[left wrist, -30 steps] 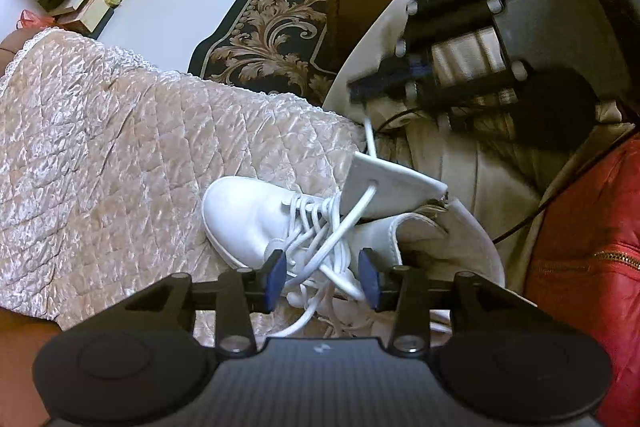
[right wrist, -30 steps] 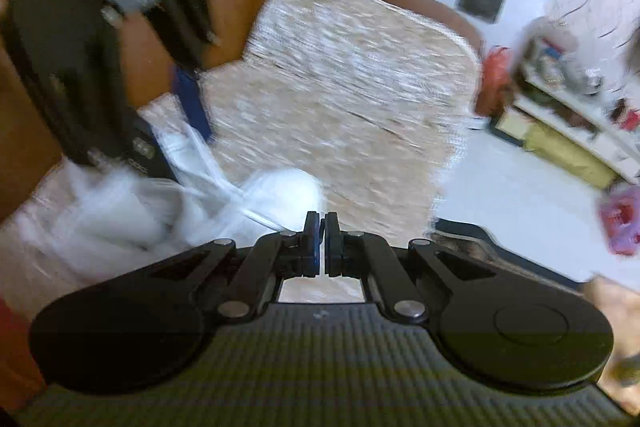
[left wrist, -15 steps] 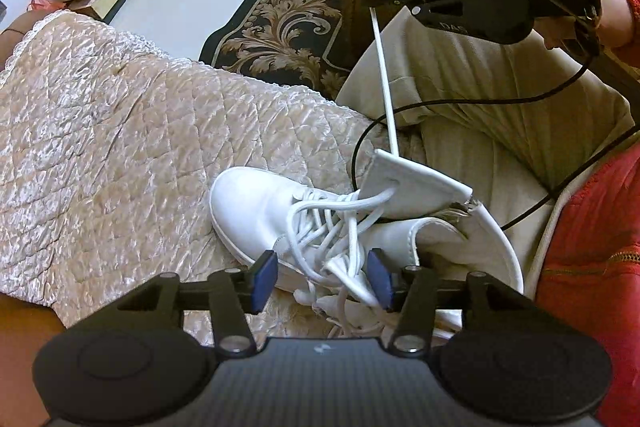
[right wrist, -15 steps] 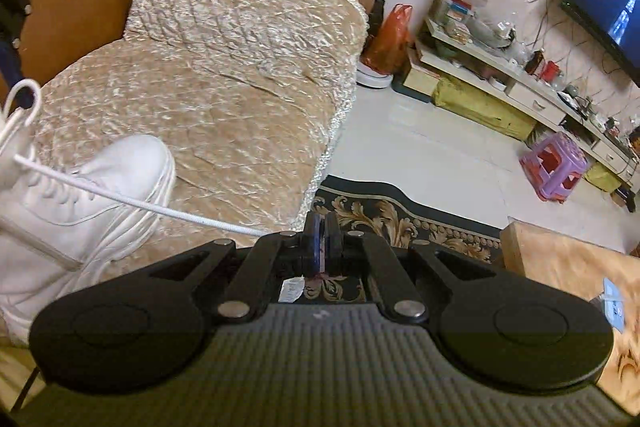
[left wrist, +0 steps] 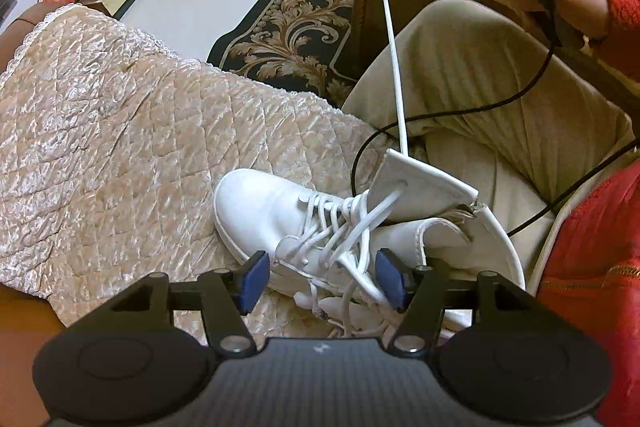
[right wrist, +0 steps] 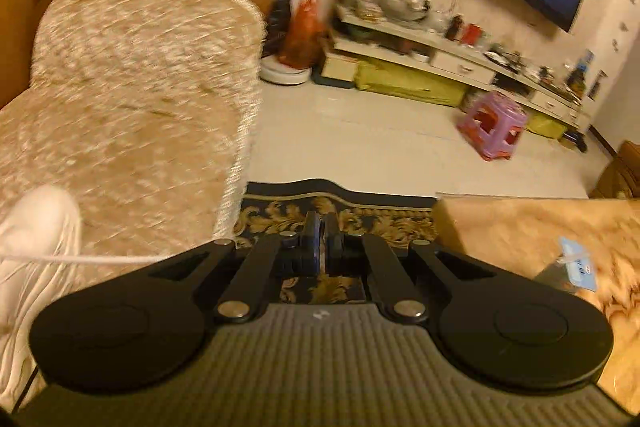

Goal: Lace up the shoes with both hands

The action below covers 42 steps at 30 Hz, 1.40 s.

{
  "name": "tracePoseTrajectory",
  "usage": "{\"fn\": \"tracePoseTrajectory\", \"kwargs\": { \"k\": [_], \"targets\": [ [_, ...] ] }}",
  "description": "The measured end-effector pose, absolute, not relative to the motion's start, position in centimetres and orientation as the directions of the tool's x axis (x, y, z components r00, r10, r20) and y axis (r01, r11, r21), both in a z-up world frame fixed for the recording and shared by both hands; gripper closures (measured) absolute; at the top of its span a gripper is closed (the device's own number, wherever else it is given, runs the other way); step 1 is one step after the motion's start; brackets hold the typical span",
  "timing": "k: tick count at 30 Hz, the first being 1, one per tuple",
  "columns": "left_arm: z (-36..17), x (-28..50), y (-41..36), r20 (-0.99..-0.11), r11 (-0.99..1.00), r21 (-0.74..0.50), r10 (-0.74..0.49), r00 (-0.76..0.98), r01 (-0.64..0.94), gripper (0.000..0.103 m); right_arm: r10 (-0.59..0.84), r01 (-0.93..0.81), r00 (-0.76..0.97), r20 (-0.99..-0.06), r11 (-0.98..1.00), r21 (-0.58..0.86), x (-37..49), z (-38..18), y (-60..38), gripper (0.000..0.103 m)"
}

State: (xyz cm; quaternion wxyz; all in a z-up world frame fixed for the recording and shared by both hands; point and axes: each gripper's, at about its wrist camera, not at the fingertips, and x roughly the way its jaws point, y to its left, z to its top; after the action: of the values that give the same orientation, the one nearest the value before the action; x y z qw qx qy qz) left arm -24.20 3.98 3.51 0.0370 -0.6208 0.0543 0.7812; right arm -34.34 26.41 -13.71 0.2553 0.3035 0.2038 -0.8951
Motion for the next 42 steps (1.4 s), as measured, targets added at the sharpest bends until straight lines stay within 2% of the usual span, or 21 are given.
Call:
{"fn": "tracePoseTrajectory", "kwargs": {
  "k": [1,3,5,9,10,11,14,18,20,24,27,30,31,32,34,37,40,42],
  "targets": [
    [3.7,-24.1,3.9,-0.973,-0.992,0.042,-0.014,-0.232,-0.119,0.038,-0.324,0.569,-0.688,-0.650,-0.796,-0.206,-34.5,-13.8,26.5,0.093],
    [4.0,-23.8,3.5,-0.970,-0.994,0.051,-0.025,-0.242,-0.099,0.038,-0.307,0.554,-0.685,-0.661,-0.809,-0.198,-34.5,-14.0,26.6,0.093],
    [4.4,-23.3,2.8,-0.968,-0.997,0.028,-0.009,-0.250,-0.072,0.036,-0.362,0.593,-0.620,-0.697,-0.797,-0.114,-34.2,-14.1,26.8,0.093],
    [5.3,-21.9,1.7,-0.964,-1.000,0.016,-0.010,-0.265,-0.020,0.034,-0.549,0.656,-0.315,-0.774,-0.716,0.240,-33.0,-14.7,26.7,0.089],
    [5.6,-21.5,1.4,-0.964,-1.000,0.012,-0.009,-0.266,-0.009,0.034,-0.604,0.642,-0.228,-0.763,-0.683,0.349,-32.7,-14.9,26.7,0.083],
    [5.8,-21.1,1.2,-0.964,-1.000,0.006,-0.004,-0.265,-0.005,0.034,-0.659,0.616,-0.142,-0.739,-0.643,0.455,-32.3,-15.1,26.7,0.075],
    [6.0,-20.2,1.2,-0.967,-1.000,0.007,-0.004,-0.254,-0.010,0.034,-0.789,0.493,0.096,-0.607,-0.492,0.718,-31.3,-15.7,26.3,0.063],
    [6.1,-19.5,1.3,-0.966,-1.000,0.000,0.000,-0.259,-0.002,0.032,-0.833,0.287,0.269,-0.482,-0.409,0.866,-30.5,-17.2,25.4,0.062],
    [6.1,-19.2,1.0,-0.961,-1.000,-0.009,0.002,-0.275,0.024,0.030,-0.863,0.106,0.310,-0.399,-0.385,0.917,-30.4,-18.7,25.6,0.062],
    [5.7,-18.7,0.6,-0.954,-0.997,-0.043,0.021,-0.298,0.065,0.031,-0.885,-0.135,0.344,-0.314,-0.378,0.916,-30.1,-21.3,25.4,0.062],
    [5.3,-18.6,0.8,-0.949,-0.994,-0.083,0.059,-0.310,0.065,0.043,-0.888,-0.194,0.350,-0.297,-0.379,0.905,-29.7,-22.0,24.7,0.062],
    [4.9,-18.4,0.9,-0.944,-0.991,-0.106,0.075,-0.322,0.080,0.044,-0.889,-0.195,0.351,-0.294,-0.376,0.906,-29.5,-22.2,23.6,0.062],
    [4.9,-18.3,0.9,-0.942,-0.990,-0.111,0.077,-0.328,0.086,0.044,-0.884,-0.157,0.339,-0.321,-0.390,0.908,-29.5,-22.0,23.3,0.062],
    [4.9,-18.2,0.9,-0.940,-0.989,-0.116,0.080,-0.333,0.091,0.044,-0.879,-0.116,0.325,-0.350,-0.404,0.907,-29.5,-21.7,23.0,0.070],
    [4.7,-18.0,1.0,-0.936,-0.987,-0.127,0.086,-0.341,0.099,0.044,-0.868,-0.018,0.298,-0.396,-0.420,0.907,-29.7,-20.9,22.9,0.097],
    [4.5,-17.7,0.9,-0.927,-0.980,-0.157,0.102,-0.360,0.126,0.044,-0.818,0.286,0.195,-0.542,-0.481,0.829,-28.9,-17.6,22.7,0.098],
    [4.3,-17.4,0.9,-0.917,-0.971,-0.188,0.118,-0.382,0.151,0.041,-0.763,0.557,0.046,-0.645,-0.517,0.650,-28.1,-14.2,22.5,0.098],
    [4.2,-17.2,0.9,-0.905,-0.962,-0.217,0.134,-0.403,0.166,0.041,-0.735,0.626,-0.018,-0.678,-0.537,0.566,-27.6,-13.5,22.7,0.098]
  ]
}}
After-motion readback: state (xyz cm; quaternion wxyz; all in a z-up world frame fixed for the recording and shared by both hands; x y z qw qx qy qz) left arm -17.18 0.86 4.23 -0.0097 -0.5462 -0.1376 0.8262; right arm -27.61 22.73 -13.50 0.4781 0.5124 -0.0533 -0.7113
